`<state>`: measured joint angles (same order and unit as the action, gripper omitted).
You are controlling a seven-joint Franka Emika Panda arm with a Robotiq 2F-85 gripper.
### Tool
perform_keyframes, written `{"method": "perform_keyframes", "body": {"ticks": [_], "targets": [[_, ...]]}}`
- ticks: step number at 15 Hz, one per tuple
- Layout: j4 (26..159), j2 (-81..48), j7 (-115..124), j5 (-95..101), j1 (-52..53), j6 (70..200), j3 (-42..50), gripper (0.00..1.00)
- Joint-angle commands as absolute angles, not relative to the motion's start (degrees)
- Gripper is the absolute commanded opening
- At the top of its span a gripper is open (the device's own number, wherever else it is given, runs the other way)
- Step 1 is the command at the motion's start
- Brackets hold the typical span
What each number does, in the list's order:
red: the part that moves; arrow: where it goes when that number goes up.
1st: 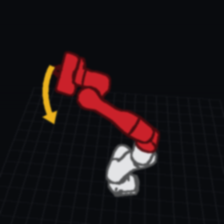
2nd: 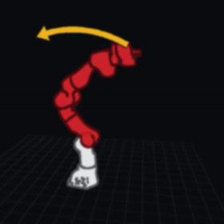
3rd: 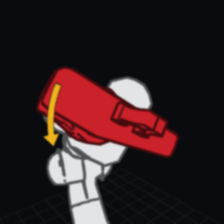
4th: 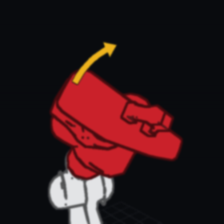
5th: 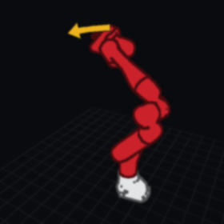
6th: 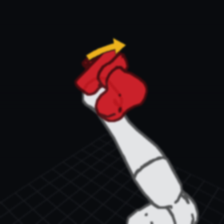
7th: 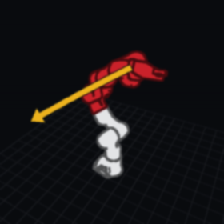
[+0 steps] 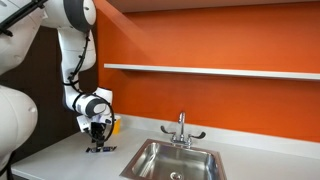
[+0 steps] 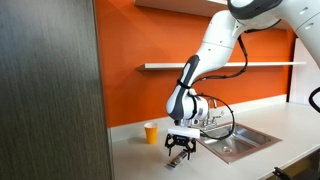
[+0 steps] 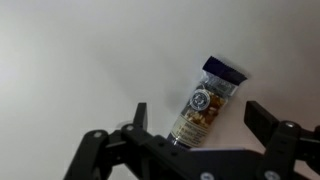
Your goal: Put the snack bar in the sink
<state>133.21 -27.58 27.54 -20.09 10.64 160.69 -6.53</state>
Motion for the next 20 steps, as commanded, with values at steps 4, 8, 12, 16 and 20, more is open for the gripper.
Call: {"method": "perform_keyframes", "body": {"ticks": [4, 8, 12, 16, 20], "targets": [[136.1, -23.8, 35.8, -19.9, 13.8, 159.7, -2.7, 1.00], [134.4, -24.8, 36.4, -18.8, 13.6, 158.1, -1.7, 1.00], [133.0, -25.3, 36.2, -18.1, 13.6, 156.0, -1.0, 1.00], [131.0, -26.0, 35.7, -17.8, 13.2, 153.4, -1.2, 1.00], [128.7, -26.9, 35.4, -18.0, 12.7, 150.2, -1.4, 1.00]]}}
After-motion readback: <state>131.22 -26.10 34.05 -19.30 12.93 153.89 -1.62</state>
